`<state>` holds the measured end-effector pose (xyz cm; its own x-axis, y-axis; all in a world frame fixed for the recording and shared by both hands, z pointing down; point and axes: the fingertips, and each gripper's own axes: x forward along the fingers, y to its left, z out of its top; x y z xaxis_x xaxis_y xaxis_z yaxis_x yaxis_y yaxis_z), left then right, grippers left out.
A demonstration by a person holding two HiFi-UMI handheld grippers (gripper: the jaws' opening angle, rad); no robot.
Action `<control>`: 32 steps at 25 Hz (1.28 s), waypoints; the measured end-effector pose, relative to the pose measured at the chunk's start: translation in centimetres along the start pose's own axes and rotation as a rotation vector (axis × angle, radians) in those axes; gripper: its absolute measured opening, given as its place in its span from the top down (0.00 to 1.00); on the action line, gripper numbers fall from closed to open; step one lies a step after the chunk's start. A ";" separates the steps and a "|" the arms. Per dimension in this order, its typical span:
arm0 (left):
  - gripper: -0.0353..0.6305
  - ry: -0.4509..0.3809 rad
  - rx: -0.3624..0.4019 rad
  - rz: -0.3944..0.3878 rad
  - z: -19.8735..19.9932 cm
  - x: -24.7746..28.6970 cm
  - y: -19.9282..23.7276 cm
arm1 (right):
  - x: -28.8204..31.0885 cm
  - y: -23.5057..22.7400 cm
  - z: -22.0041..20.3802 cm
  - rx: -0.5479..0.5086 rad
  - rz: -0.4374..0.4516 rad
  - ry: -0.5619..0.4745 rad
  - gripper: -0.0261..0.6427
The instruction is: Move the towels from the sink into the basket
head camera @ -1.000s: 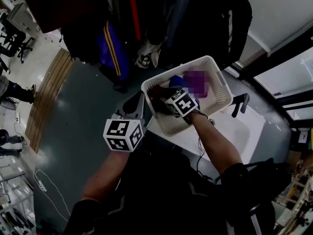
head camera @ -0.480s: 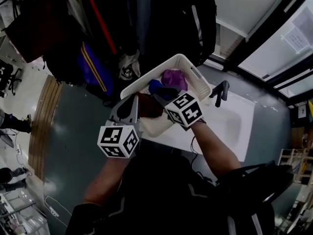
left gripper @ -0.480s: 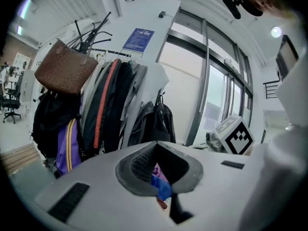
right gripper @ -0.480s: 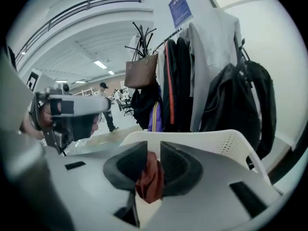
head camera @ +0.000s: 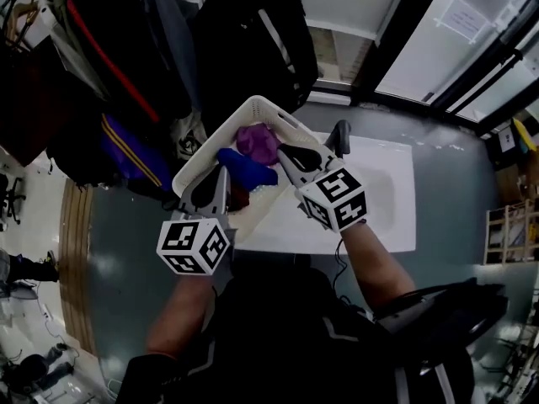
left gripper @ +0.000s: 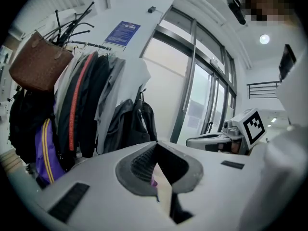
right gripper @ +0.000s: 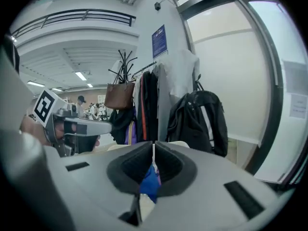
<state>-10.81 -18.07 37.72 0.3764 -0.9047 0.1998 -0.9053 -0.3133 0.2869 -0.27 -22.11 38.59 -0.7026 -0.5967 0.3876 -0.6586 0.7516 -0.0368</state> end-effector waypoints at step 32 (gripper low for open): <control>0.94 -0.051 0.180 -0.289 1.5 4.1 -17.2 | -22.2 -12.3 -3.3 0.215 -0.503 -0.281 0.95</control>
<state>5.99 -16.79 32.23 0.6165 -0.7827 0.0857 -0.7843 -0.6009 0.1545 24.26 -17.20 33.44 -0.3166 -0.9368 0.1491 -0.9469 0.3026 -0.1090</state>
